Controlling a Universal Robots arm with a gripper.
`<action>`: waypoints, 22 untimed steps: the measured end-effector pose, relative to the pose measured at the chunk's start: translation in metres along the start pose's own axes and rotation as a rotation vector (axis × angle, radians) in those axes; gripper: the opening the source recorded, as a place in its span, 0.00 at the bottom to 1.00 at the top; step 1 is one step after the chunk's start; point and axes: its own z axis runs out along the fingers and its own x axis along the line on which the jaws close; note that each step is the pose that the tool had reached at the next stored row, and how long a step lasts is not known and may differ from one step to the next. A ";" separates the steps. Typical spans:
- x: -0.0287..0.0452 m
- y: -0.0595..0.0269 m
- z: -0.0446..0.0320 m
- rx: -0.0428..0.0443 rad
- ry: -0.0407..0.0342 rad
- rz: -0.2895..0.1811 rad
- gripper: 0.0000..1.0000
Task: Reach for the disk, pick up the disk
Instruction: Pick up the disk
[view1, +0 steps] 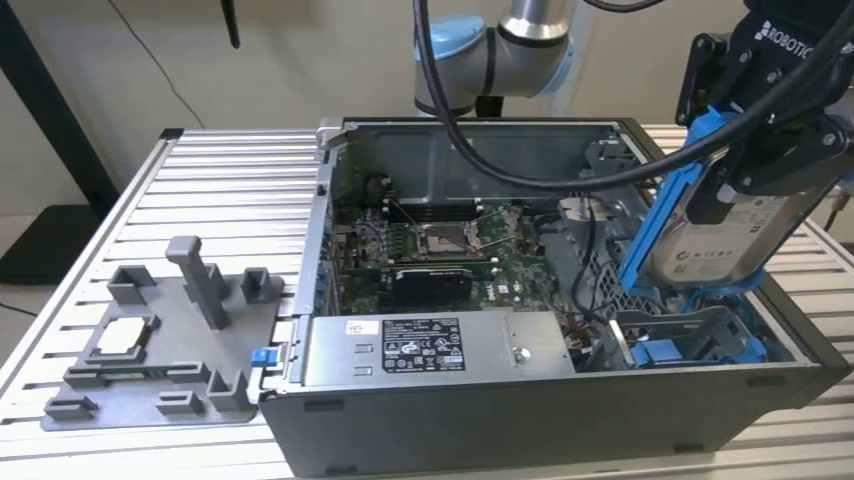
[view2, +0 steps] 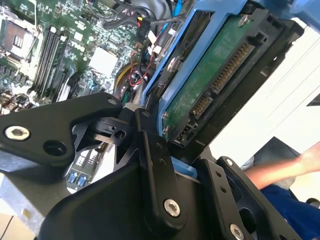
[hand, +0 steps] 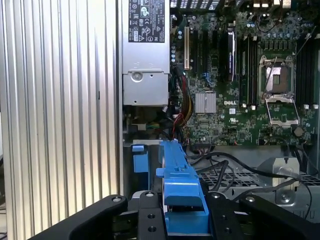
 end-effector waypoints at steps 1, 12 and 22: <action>0.0012 -0.0013 0.0015 0.0000 0.0000 0.000 0.00; 0.0086 -0.0122 0.0240 0.0001 -0.0010 0.006 0.00; 0.0085 -0.0197 0.0290 0.0001 -0.0014 0.007 0.00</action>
